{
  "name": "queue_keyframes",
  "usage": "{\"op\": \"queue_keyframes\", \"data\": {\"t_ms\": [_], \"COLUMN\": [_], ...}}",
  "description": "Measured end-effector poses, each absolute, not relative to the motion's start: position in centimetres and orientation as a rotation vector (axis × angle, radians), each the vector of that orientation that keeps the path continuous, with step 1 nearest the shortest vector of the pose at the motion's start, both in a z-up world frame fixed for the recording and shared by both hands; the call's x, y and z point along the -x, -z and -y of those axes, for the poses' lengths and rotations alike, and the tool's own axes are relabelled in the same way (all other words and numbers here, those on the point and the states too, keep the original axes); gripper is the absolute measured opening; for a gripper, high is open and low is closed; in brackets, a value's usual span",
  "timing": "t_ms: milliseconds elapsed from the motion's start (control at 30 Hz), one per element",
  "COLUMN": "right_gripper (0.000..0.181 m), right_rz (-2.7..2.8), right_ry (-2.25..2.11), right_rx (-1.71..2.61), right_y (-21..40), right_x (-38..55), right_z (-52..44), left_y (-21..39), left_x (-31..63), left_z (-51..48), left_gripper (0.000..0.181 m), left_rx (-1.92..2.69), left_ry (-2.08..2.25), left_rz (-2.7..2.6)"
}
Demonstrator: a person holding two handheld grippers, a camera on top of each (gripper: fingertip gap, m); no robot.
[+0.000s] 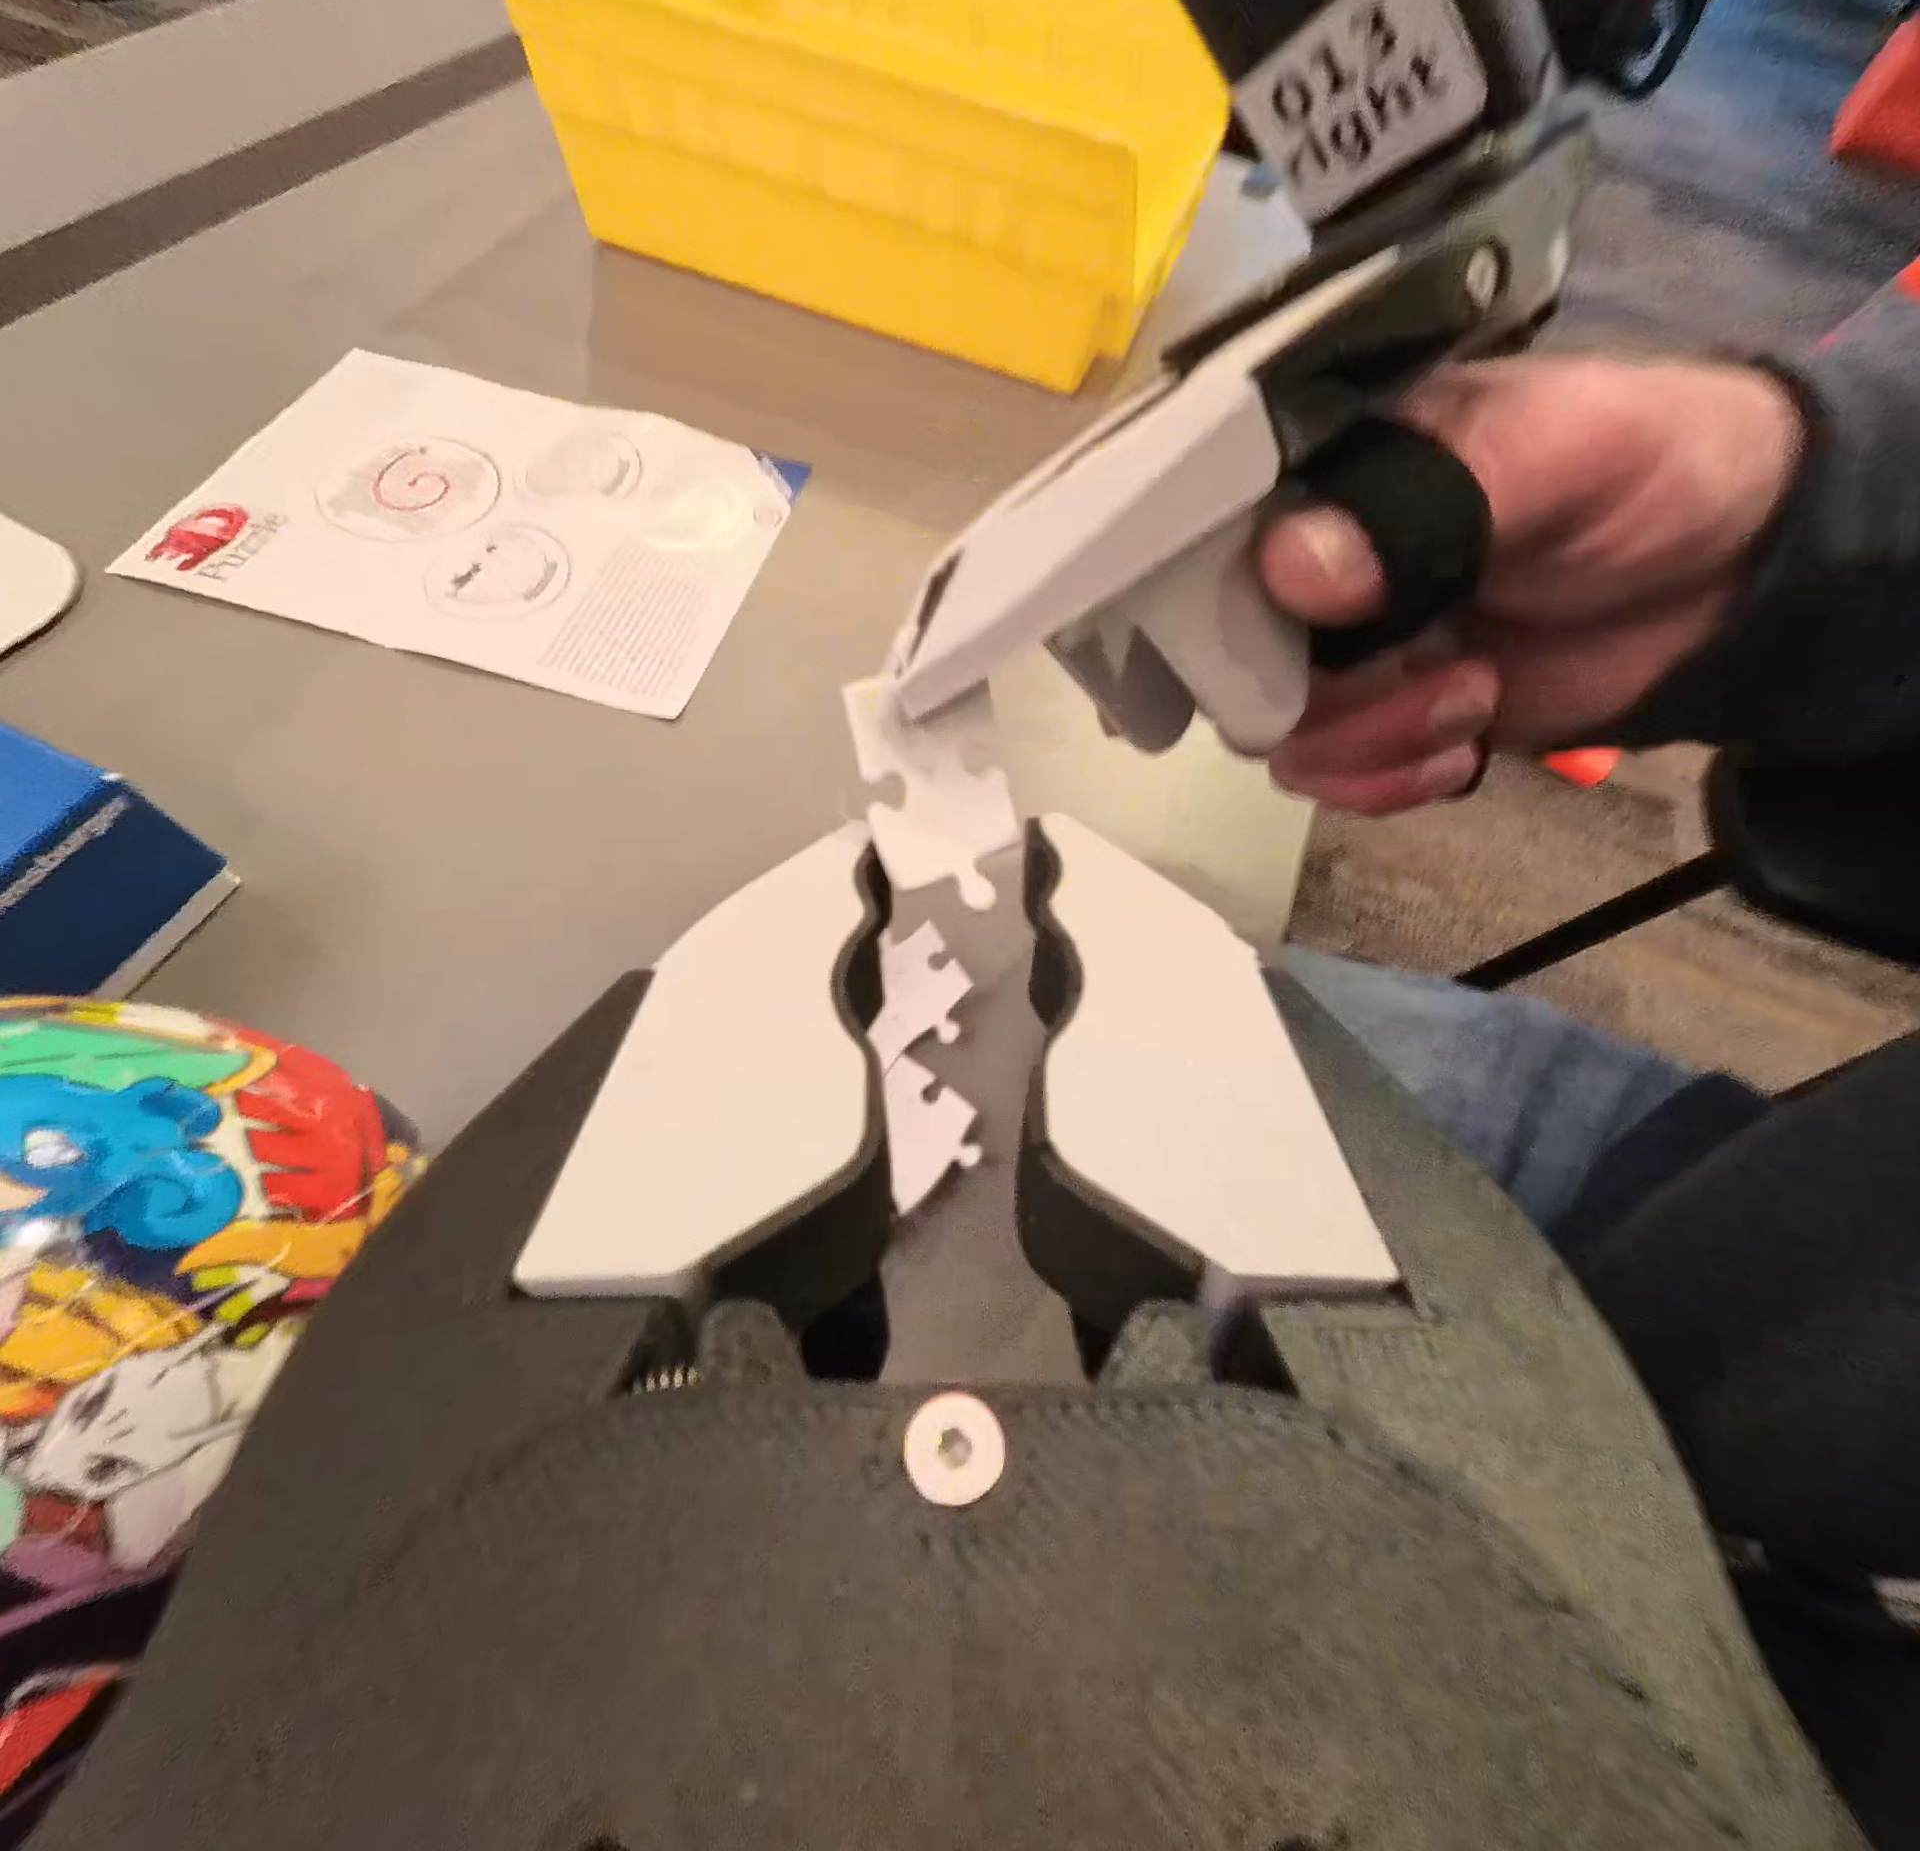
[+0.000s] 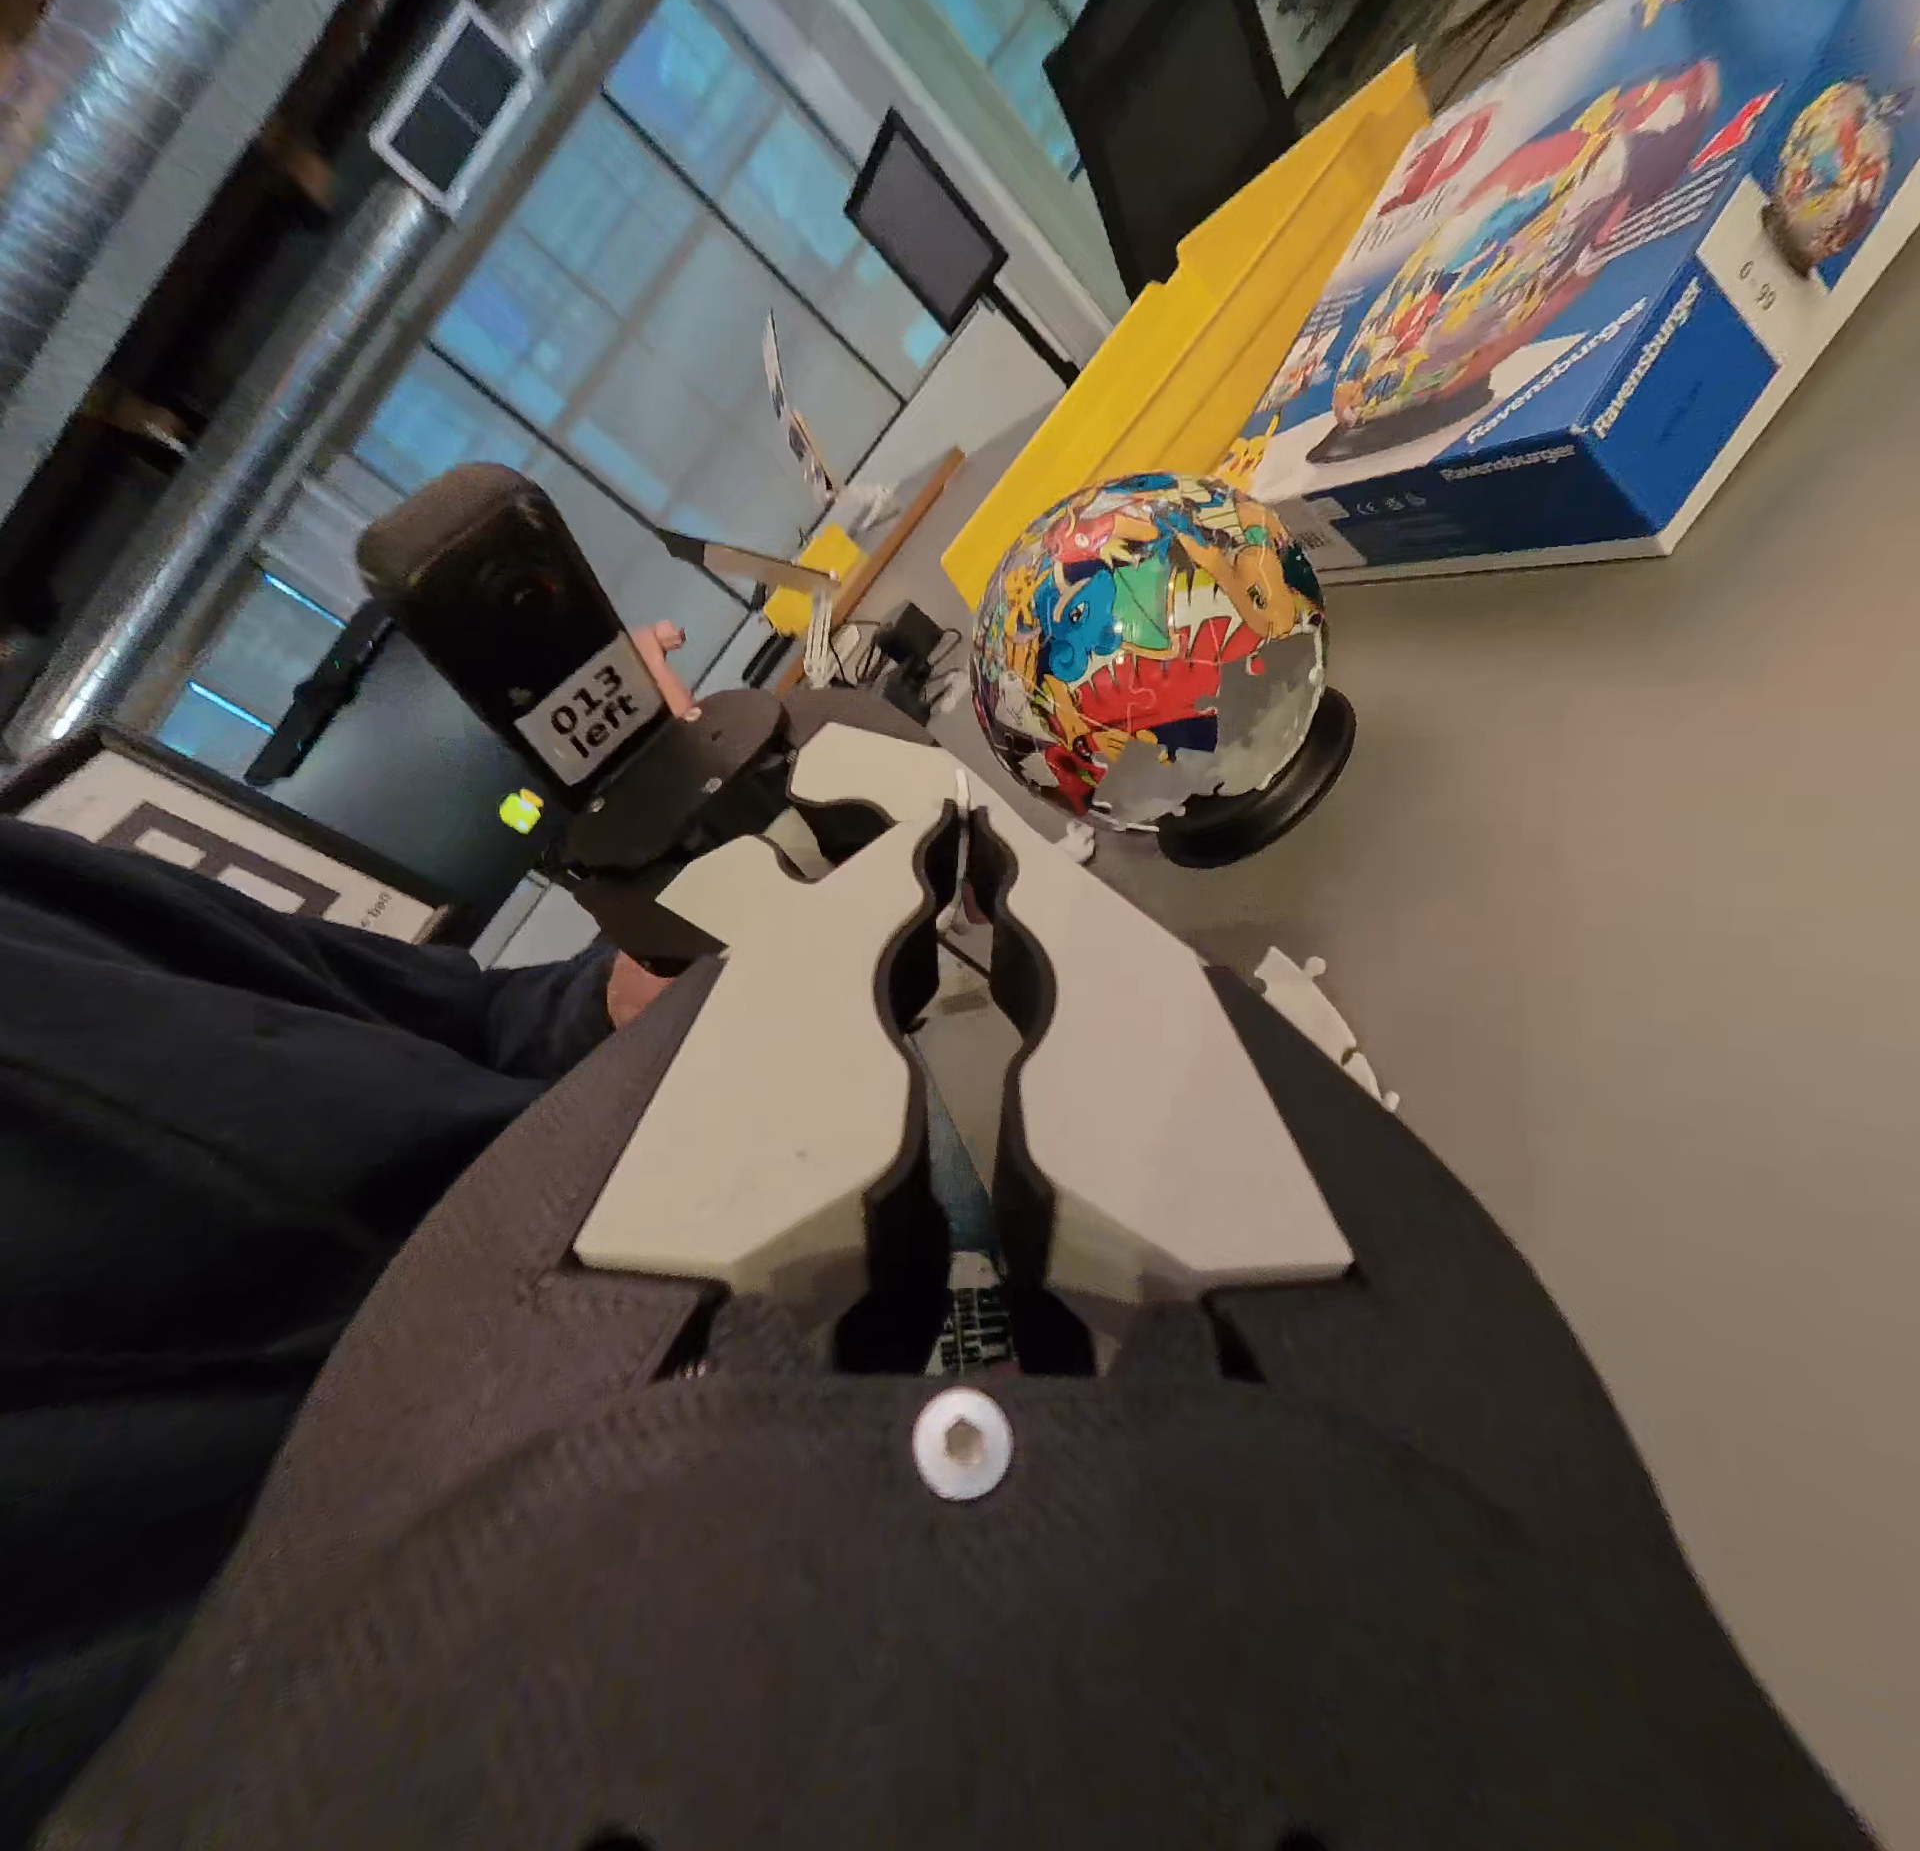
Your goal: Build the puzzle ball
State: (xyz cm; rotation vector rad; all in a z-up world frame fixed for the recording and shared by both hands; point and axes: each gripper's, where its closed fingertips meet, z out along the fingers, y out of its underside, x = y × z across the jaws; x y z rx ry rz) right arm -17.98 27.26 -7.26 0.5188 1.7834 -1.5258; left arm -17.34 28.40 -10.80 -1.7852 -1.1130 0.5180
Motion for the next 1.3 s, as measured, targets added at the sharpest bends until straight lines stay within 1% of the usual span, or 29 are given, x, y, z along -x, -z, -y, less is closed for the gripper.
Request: {"op": "queue_keyframes", "data": {"t_ms": [167,267,600,767,867,967,1067,1200,1300], "right_gripper": [0.000,0.000,0.001,0.001,0.007,0.001,0.000,0.000,0.000], "right_rz": [-1.734,-1.743,-1.871,-2.024,-2.093,-2.126,-2.161,-2.122,-2.174], "right_ry": [1.572,1.576,1.489,1.437,1.423,1.382,1.339,1.341,1.335], "right_rx": [-0.527,-0.499,-0.352,-0.243,-0.195,-0.127,-0.083,-0.168,-0.317], "right_y": [6.8,6.9,7.7,8.6,8.8,9.2,9.8,10.0,12.1], "right_x": [18.0,17.7,16.8,16.8,16.8,16.4,16.2,17.6,20.0], "right_z": [-28.4,-28.9,-30.8,-30.9,-30.9,-31.0,-31.1,-30.7,-30.0], "left_y": [10.0,9.1,8.9,9.9,10.5,11.0,11.6,12.3,13.9], "left_x": [17.2,16.8,15.7,15.5,15.4,14.9,14.6,15.0,15.2], "left_z": [-29.6,-29.9,-31.2,-31.7,-31.8,-32.1,-32.2,-31.9,-30.7], "left_gripper": [0.016,0.007,0.002,0.001,0.001,0.001,0.001,0.002,0.013], "left_rx": [1.661,1.574,1.498,1.502,1.531,1.578,1.610,1.625,1.706], "left_ry": [-0.363,-0.252,0.039,0.130,0.171,0.207,0.232,0.193,0.060], "left_rz": [1.097,1.072,1.015,1.025,1.023,1.017,1.022,1.056,1.142]}}
